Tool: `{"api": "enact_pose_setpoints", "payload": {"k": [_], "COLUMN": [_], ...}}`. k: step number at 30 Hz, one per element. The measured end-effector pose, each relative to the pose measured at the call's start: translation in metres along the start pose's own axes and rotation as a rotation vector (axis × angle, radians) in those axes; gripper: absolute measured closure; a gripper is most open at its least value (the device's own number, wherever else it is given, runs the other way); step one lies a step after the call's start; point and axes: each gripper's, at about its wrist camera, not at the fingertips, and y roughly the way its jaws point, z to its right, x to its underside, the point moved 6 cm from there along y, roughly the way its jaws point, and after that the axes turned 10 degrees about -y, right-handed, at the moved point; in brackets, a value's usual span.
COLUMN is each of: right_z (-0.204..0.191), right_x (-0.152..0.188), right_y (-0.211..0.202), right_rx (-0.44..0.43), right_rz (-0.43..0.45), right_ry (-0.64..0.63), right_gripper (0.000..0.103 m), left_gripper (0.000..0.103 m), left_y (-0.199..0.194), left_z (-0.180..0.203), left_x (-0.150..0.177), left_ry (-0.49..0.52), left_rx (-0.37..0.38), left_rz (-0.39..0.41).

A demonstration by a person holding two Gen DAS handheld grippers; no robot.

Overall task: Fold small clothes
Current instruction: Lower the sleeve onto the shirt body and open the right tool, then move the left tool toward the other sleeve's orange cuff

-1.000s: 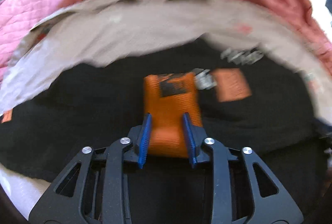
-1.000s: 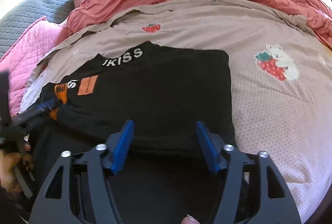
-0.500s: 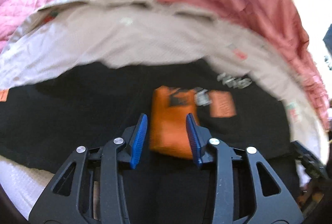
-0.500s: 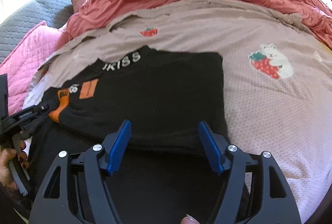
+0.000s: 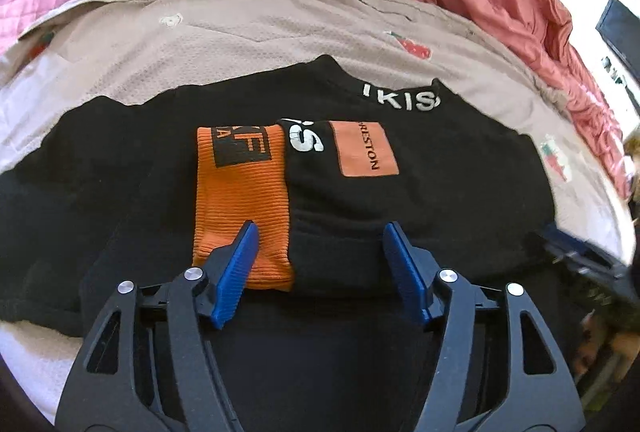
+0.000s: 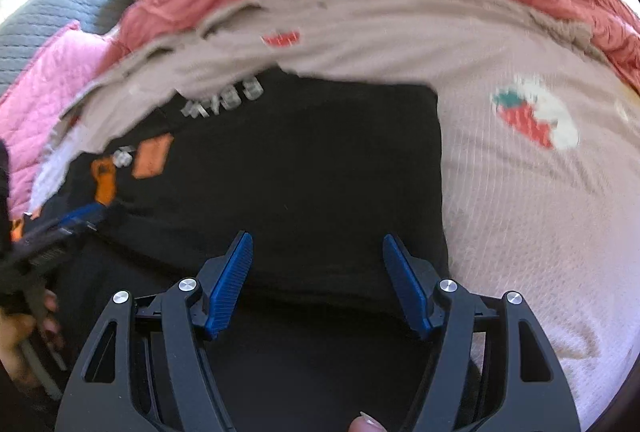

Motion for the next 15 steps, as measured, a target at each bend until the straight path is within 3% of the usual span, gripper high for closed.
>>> {"api": "enact_pose_setpoints", "payload": {"k": [7,10,15], "right_z": [0.000,0.002,0.003], "right_x": [0.000,-0.001,-0.004], "right_y": [-0.011,-0.022,-0.037], "right_rx": [-0.015,-0.024,-0.036], "right_rz": [0.033,0.064,0.098], "right_ry": [0.016,0.032,0.052], "right_gripper": [0.035,0.022,0.012], "left_gripper": [0.041,0.030,0.015], "left_y": [-0.006,-0.016,-0.035], "left_z": [-0.008,-0.011,-0.017], "left_x": [-0.007,-0.011,-0.020], "left_ry": [-0.096,-0.139,-0.139], "left_rx": [0.092,0.125,0.071], "left_rz": [-0.018,-0.009,0.048]}}
